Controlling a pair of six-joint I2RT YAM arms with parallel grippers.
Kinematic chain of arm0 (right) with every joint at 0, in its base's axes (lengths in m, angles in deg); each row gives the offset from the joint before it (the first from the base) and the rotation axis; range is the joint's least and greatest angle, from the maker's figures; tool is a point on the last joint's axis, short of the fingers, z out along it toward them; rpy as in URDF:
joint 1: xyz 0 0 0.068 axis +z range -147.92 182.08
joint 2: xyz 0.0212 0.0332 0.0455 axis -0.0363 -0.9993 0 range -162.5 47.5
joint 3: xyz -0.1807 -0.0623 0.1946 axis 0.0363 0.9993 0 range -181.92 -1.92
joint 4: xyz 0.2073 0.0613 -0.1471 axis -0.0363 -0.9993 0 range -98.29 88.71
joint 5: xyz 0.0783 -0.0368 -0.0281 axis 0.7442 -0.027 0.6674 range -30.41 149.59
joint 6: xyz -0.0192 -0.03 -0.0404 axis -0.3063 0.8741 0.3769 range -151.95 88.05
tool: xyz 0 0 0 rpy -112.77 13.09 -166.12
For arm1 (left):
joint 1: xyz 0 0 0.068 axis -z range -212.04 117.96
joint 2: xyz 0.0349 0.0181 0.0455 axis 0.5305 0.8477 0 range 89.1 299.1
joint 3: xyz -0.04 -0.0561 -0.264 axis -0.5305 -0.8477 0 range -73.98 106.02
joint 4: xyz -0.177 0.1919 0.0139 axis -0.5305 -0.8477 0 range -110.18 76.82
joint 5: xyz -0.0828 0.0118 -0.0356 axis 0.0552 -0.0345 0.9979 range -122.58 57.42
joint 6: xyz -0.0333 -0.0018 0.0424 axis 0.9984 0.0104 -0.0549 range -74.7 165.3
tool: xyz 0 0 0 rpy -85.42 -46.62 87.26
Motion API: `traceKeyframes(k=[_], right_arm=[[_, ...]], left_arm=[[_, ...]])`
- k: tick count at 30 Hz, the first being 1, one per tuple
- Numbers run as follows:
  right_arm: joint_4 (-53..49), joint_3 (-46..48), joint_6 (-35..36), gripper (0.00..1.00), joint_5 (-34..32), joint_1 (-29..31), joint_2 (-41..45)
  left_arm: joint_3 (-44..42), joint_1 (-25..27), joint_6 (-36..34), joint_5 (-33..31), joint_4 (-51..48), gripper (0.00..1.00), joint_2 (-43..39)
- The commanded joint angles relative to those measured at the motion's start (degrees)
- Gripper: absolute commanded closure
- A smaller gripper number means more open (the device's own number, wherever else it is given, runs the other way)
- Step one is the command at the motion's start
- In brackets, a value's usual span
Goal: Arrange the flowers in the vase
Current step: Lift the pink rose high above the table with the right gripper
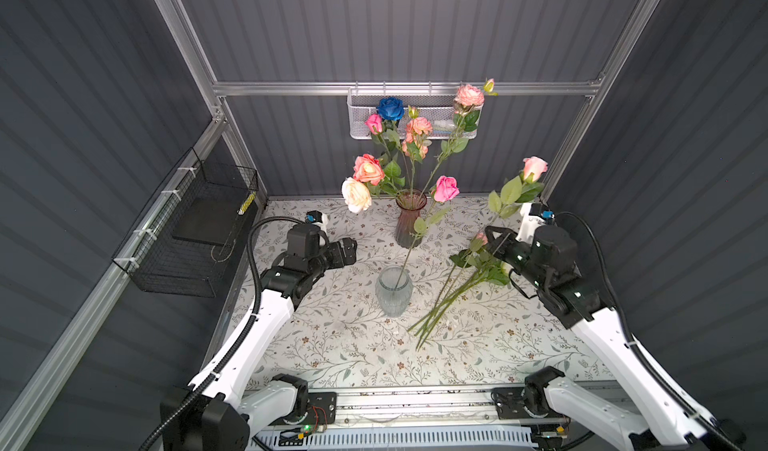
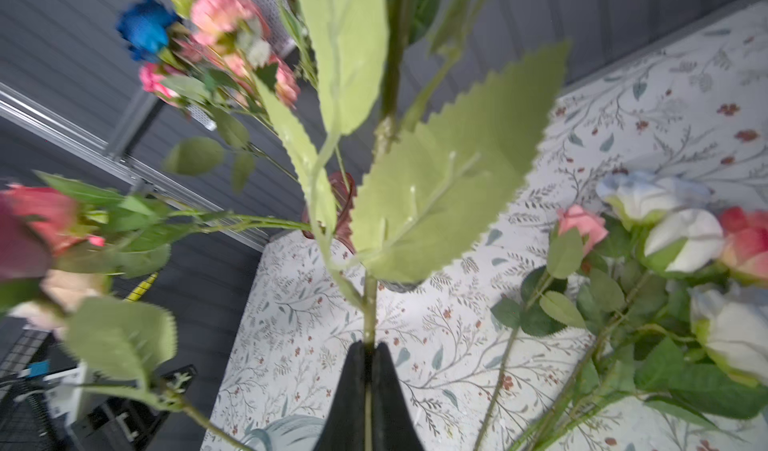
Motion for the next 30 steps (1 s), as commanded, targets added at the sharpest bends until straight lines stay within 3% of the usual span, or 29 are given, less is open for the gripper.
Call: traceKeyframes(k=[1,7,16,24,30], right_arm=[[1.2,-0.1,3.0,1.0,-1.6,0.3,3.2],[2.4,-5.2,4.1,1.0,-1.0,2.1,4.3],[5.7,-14.8,10.3,1.0,-5.7,13.4,-1.3],[9.5,-18.2,15.3,1.0,-8.4,20.7,-6.1],[13.1,-21.0,17.1,1.0,-8.4,22.0,-10.4]], left_arm=[[-0.1,-0.4,-0.5,-3.8,0.4,0.01,-1.9],[-0.8,-0.4,-0.5,-8.0,0.5,0.01,-3.5],[-2.4,-0.4,2.6,-10.4,0.6,0.01,-3.3],[-1.4,-0.3,4.5,-7.2,-0.4,0.01,0.8],[-1.8,-0.3,3.6,-7.1,0.2,0.0,0.2]])
